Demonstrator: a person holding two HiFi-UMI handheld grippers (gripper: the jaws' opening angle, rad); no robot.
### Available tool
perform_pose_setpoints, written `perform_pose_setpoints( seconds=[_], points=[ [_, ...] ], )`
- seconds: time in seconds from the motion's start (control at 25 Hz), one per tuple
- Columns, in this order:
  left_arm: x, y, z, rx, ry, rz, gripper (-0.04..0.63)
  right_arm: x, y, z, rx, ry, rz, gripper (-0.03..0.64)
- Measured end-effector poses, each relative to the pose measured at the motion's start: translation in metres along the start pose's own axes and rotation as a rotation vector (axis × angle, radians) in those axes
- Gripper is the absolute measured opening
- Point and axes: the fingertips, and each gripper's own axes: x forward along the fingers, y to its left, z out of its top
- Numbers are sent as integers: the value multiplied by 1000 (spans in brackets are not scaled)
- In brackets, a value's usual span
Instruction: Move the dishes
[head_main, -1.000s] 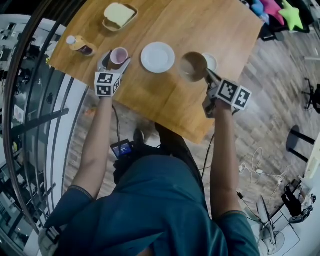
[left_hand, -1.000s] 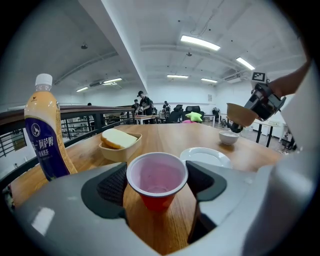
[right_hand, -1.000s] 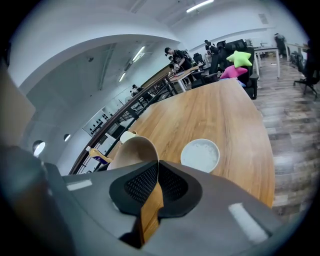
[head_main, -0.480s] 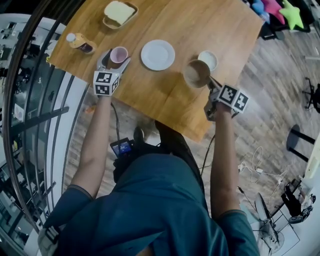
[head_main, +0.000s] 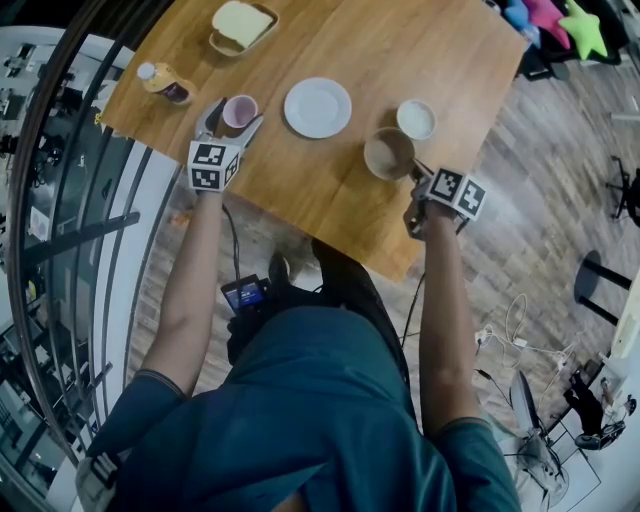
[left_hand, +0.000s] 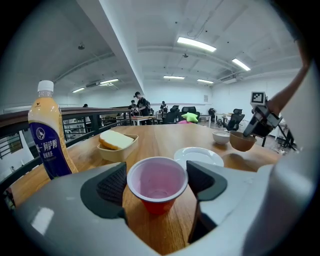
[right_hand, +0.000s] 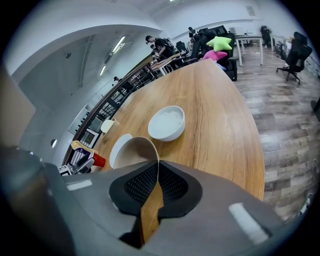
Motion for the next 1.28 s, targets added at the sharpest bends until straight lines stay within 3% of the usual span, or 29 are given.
perform_pose_setpoints(
  seconds=[0.44,1.28],
  points=[
    [-10,-4,5,12,-6,-6,382,12,-9,-18,34,41,-23,18],
    [-73,5,36,49,-83,-1,379,11,1,-24,-14,-17,-78,38]
  ],
)
